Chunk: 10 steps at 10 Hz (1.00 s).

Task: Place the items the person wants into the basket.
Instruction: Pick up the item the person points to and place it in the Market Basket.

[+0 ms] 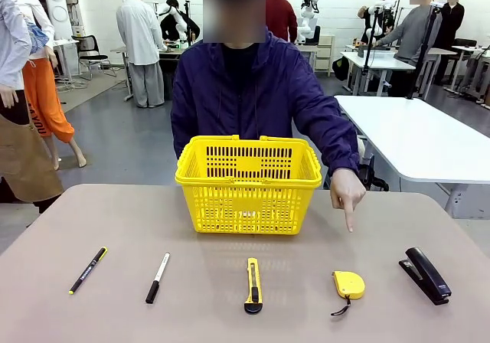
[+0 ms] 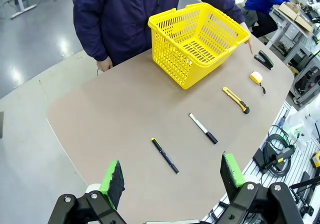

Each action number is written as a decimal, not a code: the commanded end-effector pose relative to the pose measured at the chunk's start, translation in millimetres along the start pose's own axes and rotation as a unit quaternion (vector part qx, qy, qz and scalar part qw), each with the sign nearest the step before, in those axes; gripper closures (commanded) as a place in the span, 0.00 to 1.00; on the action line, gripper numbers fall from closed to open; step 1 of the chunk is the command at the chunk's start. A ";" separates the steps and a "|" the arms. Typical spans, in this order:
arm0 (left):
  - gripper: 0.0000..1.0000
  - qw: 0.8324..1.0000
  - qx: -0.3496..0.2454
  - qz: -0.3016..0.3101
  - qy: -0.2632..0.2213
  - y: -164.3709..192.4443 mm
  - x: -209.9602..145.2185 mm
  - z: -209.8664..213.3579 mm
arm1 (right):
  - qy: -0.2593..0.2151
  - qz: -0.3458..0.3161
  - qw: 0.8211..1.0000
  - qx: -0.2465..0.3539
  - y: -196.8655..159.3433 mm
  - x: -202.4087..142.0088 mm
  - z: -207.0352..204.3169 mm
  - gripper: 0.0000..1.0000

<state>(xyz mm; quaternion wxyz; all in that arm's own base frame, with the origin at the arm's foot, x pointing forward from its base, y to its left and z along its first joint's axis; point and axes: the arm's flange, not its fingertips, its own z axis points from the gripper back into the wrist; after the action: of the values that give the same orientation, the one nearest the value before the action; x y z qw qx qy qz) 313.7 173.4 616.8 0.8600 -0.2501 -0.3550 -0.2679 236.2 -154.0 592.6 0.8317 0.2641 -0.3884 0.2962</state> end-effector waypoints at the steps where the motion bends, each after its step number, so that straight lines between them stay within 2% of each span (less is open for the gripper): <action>1: 0.00 1.000 -0.007 -0.005 -0.007 0.7 -1.2 1.2 | 0.137 -0.002 0.991 -0.002 14.2 43.2 -64.4 0.00; 3: 0.00 1.000 -0.007 -0.005 -0.007 0.7 -1.2 1.2 | 0.242 -0.013 0.970 -0.012 32.4 64.9 -143.0 0.00; 6: 0.00 1.000 -0.007 -0.005 -0.007 0.7 -1.2 1.2 | 0.333 -0.055 0.936 -0.098 51.2 44.8 -247.1 0.00; 7: 0.00 1.000 -0.007 -0.005 -0.007 0.7 -1.2 1.2 | 0.338 -0.057 0.930 -0.132 57.5 32.1 -269.4 0.00; 9: 0.00 1.000 -0.007 -0.005 -0.007 0.7 -1.2 1.2 | 0.296 -0.053 0.929 -0.217 65.1 9.0 -299.2 0.00; 10: 0.00 1.000 -0.007 -0.005 -0.007 0.7 -1.2 1.2 | 0.287 -0.048 0.926 -0.240 66.0 1.6 -307.0 0.00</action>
<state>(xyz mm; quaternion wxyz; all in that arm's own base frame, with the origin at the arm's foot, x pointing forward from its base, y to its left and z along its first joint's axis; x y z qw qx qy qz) 313.2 173.9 616.6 0.8607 -0.2506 -0.3536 -0.2673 362.4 95.4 469.5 0.9559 0.0155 -0.1635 0.2434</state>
